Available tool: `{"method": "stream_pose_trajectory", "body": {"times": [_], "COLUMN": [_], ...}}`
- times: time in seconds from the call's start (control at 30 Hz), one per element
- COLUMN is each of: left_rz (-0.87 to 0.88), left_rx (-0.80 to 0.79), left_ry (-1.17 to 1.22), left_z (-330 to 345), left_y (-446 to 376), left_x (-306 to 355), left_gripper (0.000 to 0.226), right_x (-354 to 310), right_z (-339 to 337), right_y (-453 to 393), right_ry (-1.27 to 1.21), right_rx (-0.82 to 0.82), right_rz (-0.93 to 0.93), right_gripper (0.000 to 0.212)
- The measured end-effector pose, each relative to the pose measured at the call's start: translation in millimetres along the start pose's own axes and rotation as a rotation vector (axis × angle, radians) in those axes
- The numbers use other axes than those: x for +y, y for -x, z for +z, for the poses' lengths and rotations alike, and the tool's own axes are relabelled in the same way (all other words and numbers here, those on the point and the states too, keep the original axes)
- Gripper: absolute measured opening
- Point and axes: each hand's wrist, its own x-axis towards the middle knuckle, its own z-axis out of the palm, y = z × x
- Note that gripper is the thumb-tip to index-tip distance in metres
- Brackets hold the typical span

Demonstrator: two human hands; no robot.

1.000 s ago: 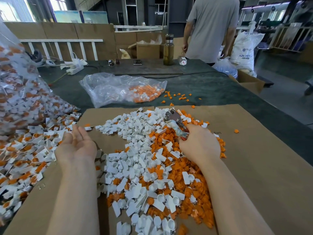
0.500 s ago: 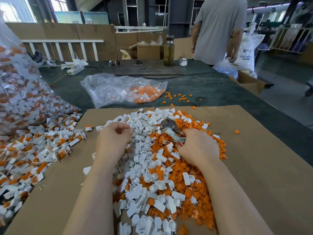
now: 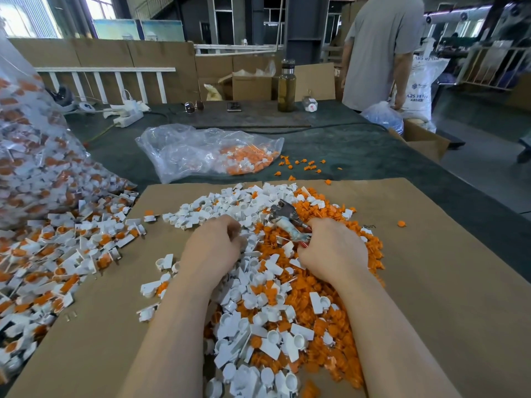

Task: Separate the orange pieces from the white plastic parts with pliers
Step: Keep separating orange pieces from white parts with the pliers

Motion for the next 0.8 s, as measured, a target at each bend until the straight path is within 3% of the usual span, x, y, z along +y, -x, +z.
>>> {"method": "stream_pose_trajectory", "body": {"times": [0.17,0.4,0.57,0.8], "left_rz": [0.027,0.014,-0.072,-0.086], "left_rx": [-0.076,0.012,0.079,0.156], "left_ry": [-0.08,0.012,0.193,0.395], "left_z": [2,3,1,-1], "left_y": [-1,1,2,3], "left_x": [1,1,4,11], "left_gripper": [0.038,0.008,0.016,0.019], "right_x": [-2,-2,-4,-3], "right_z": [0,-2,-3,-5], "right_y": [0,0,1,-2], "right_ry": [-0.007,-0.018,-0.052,-0.279], "right_rx": [0.016,0.029,0.069,0.115], "right_rz": [0.002,-0.001,0.014,0.013], "right_gripper": [0.02,0.018,0.017,0.012]}}
